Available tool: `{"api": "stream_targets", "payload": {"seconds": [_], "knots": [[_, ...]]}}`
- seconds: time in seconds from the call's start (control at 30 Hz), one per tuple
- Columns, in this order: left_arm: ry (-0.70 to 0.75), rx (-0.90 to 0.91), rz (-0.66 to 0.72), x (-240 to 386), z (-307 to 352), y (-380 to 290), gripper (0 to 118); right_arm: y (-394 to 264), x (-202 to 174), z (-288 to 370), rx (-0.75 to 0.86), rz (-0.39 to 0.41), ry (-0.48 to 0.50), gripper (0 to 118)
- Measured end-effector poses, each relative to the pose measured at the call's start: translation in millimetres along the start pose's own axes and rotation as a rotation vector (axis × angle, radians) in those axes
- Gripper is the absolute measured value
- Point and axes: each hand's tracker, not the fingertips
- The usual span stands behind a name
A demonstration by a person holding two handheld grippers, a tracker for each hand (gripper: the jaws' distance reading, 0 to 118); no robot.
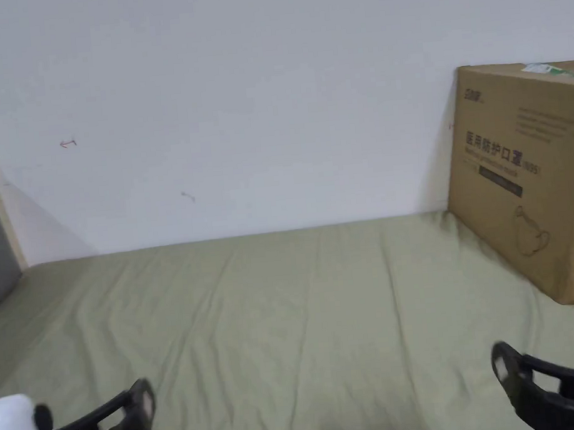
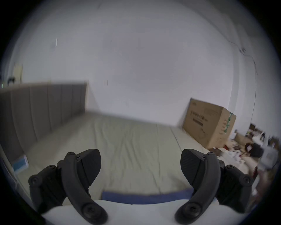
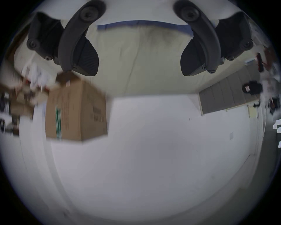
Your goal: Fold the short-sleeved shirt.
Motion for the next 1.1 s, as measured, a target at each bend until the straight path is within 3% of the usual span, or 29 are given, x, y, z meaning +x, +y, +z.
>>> {"api": "stream_targets", "payload": {"seconds": [0.07, 0.13, 0.17, 0.2, 0.23, 0.27, 0.3, 0.33, 0.4, 0.53, 0.6, 0.73, 0.87, 0.9, 0.93, 0.97, 1.0, 1.03, 1.07, 1.1], "knots": [[0.010, 0.094, -0.053, 18, 0, 3, 107, 6, -20, -15, -0.018, 0.060, -0.036, 103], [0.003, 0.124, -0.071, 30, -4, 4, 106, 6, -30, -25, -0.001, 0.036, -0.002, 100], [-0.006, 0.121, -0.056, 37, -5, 3, 103, 7, -33, -26, 0.019, 0.009, 0.028, 91], [-0.021, 0.121, -0.049, 40, -5, 3, 85, 7, -35, -27, 0.015, -0.005, 0.014, 54], [-0.021, 0.117, -0.048, 47, -8, 3, 56, 8, -37, -29, 0.011, -0.027, -0.016, 20], [0.000, 0.102, -0.059, 52, -10, 2, 21, 7, -36, -28, 0.020, -0.060, -0.046, 6], [0.049, 0.089, -0.098, 55, -10, -1, 1, 6, -32, -26, 0.034, -0.107, -0.024, 6], [0.022, 0.098, -0.078, 56, -8, -3, 1, 6, -29, -26, 0.029, -0.143, 0.006, 3], [-0.060, 0.078, -0.019, 60, -7, -2, 0, 6, -29, -26, 0.022, -0.110, -0.041, 1], [-0.060, 0.076, -0.040, 63, -11, 6, 0, 10, -28, -27, 0.023, -0.063, -0.028, 1], [-0.110, 0.026, 0.025, 51, -17, 13, 0, 12, -26, -29, 0.022, -0.065, -0.016, 1], [-0.180, -0.241, 0.186, -19, -43, 11, 0, 15, -20, -32, -0.048, -0.129, 0.068, 1], [-0.342, -0.660, 0.518, -119, -78, -35, 0, 2, -20, -36, -0.090, -0.085, 0.025, 1], [-0.330, -0.723, 0.610, -134, -80, -51, 3, -2, -20, -38, -0.101, -0.086, 0.023, 1], [-0.305, -0.767, 0.672, -152, -81, -68, 13, -7, -22, -40, -0.119, -0.091, 0.020, 1], [-0.268, -0.771, 0.686, -166, -81, -82, 38, -12, -23, -43, -0.150, -0.103, 0.022, 1], [-0.239, -0.790, 0.700, -178, -81, -94, 84, -16, -24, -45, -0.172, -0.116, 0.030, 1], [-0.219, -0.806, 0.721, -188, -80, -109, 108, -20, -25, -47, -0.195, -0.125, 0.040, 1], [-0.213, -0.835, 0.769, -198, -81, -124, 116, -23, -27, -49, -0.211, -0.121, 0.045, 1], [-0.220, -0.854, 0.815, -205, -82, -135, 116, -25, -29, -51, -0.224, -0.117, 0.045, 1]]}}
